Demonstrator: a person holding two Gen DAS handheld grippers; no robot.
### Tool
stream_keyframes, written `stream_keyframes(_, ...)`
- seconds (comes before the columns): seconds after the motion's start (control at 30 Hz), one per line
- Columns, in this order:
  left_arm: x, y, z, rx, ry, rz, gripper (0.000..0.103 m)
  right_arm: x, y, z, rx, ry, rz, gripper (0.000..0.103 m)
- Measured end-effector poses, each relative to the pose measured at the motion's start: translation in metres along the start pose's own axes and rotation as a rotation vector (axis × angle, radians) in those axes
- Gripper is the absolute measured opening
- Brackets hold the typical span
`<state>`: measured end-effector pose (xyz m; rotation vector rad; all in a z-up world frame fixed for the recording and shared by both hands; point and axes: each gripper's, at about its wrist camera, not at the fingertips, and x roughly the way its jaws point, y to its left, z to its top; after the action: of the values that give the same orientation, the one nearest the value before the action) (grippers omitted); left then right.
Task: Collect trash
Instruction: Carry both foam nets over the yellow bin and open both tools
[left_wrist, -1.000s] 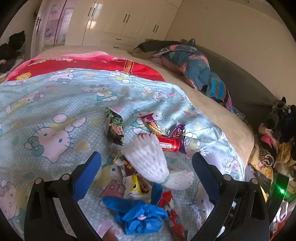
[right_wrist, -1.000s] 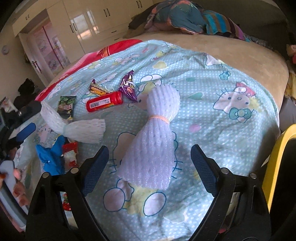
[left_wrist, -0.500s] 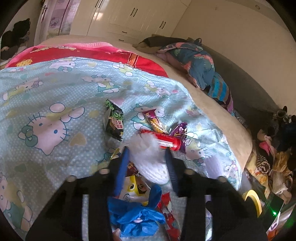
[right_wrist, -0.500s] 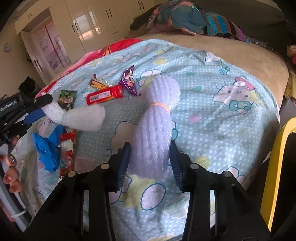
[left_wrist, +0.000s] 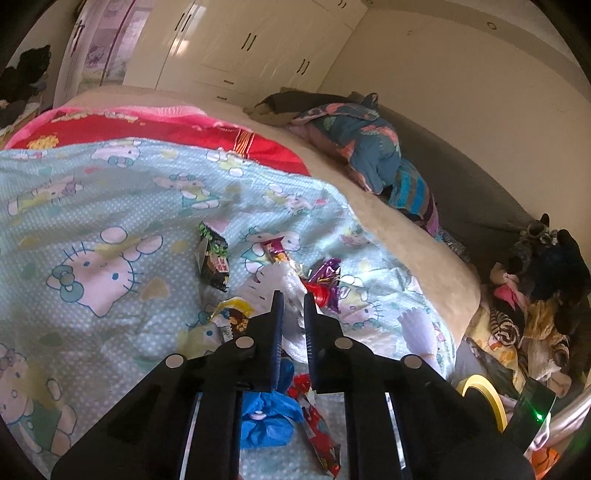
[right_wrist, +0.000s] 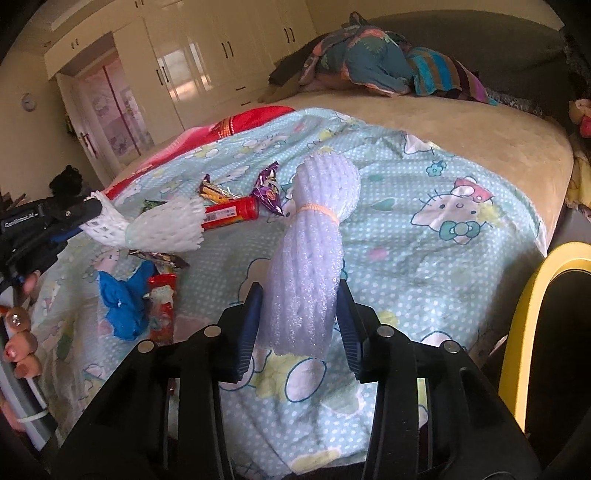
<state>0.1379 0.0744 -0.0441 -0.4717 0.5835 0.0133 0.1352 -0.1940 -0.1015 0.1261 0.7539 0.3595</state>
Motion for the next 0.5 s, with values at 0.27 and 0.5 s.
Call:
stream_keyframes(0.27, -0.021, -0.006, 0.005, 0.022, -0.035, -0.022, 0.011, -0.012, 0.003, 0.001, -0.016, -0.019, 0.028, 0.033)
stream_keyframes(0.5, -0.034, -0.018, 0.008, 0.048, -0.057, -0.052, 0.011, -0.029, 0.003, 0.005, -0.022, -0.041, 0.045, 0.033)
